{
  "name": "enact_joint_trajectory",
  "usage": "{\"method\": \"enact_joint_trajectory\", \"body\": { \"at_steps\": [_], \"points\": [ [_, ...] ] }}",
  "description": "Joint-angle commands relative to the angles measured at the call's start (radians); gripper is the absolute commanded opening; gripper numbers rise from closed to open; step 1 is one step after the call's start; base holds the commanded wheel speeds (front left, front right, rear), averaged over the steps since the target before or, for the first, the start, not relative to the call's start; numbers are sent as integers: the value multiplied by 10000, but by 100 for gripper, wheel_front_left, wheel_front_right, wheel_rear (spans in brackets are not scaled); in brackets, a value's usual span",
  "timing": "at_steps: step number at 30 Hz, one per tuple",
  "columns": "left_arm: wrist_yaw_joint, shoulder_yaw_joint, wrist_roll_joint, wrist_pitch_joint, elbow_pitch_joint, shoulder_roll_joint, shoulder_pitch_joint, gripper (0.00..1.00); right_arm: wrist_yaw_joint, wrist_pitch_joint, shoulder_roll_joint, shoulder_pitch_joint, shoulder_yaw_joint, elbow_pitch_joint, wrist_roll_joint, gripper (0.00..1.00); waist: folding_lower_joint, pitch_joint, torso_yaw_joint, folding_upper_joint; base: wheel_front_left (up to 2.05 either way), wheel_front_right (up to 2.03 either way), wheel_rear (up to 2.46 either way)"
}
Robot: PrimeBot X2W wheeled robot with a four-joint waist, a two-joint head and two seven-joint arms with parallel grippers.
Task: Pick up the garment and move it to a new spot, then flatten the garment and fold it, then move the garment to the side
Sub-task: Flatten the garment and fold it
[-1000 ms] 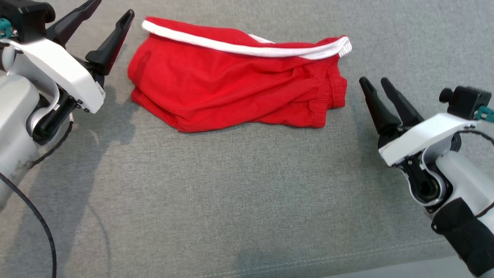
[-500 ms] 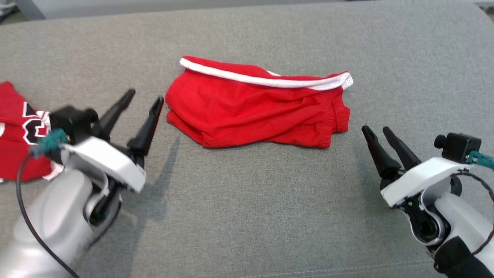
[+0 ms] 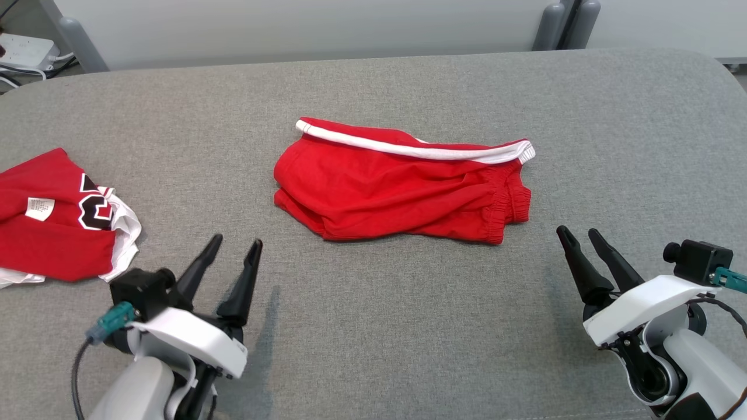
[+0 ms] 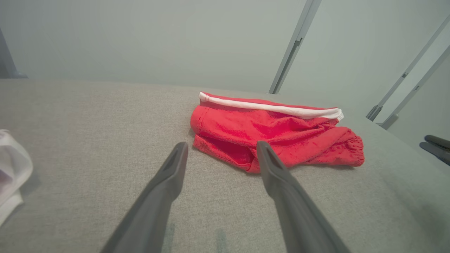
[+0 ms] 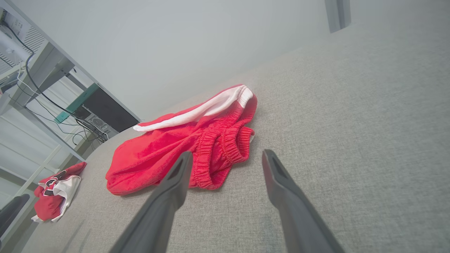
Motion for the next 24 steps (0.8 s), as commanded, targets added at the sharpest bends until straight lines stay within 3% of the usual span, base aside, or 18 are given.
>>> {"method": "enact_joint_trajectory", "body": {
  "at_steps": [1, 8, 14, 24],
  "points": [
    [-52, 481, 134, -60, -180, 135, -77, 100, 31, -133, -63, 210, -25, -222, -169, 100, 0, 3, -7, -1, 0, 0, 0],
    [-76, 194, 339, -60, 416, -405, -295, 100, 31, -133, 202, 181, -290, -274, -669, 100, 0, 369, -130, -1, 0, 0, 0],
    [-78, -542, -675, 202, 1338, -724, -1504, 100, 31, -133, 509, -129, -280, -272, -973, 100, 0, 896, -398, -1, 0, 0, 0],
    [-3, -507, -1443, 1036, 3744, -659, -3894, 100, 31, -133, 907, -536, -271, -285, -1122, 100, 0, 1669, -900, -1, 0, 0, 0]
  ]
}}
